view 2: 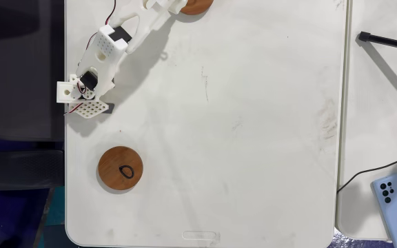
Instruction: Pick the lid with the red cross and place it on the side.
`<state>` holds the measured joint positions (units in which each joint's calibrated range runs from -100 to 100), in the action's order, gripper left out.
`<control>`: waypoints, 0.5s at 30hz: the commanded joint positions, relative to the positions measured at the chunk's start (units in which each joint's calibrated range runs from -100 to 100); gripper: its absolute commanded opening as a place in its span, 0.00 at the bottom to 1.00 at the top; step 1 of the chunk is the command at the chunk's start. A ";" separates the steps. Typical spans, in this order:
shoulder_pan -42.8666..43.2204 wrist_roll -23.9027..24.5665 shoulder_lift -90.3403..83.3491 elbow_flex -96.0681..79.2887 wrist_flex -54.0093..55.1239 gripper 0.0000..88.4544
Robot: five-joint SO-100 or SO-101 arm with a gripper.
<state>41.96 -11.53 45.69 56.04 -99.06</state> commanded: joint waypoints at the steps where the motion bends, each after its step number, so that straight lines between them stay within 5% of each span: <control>1: -0.32 -0.02 -9.52 0.17 -0.51 0.21; 8: -0.32 0.08 -30.82 -5.36 -0.60 0.21; 15: -0.85 0.13 -48.63 -31.48 -0.60 0.20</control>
<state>41.96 -11.53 5.17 35.82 -99.15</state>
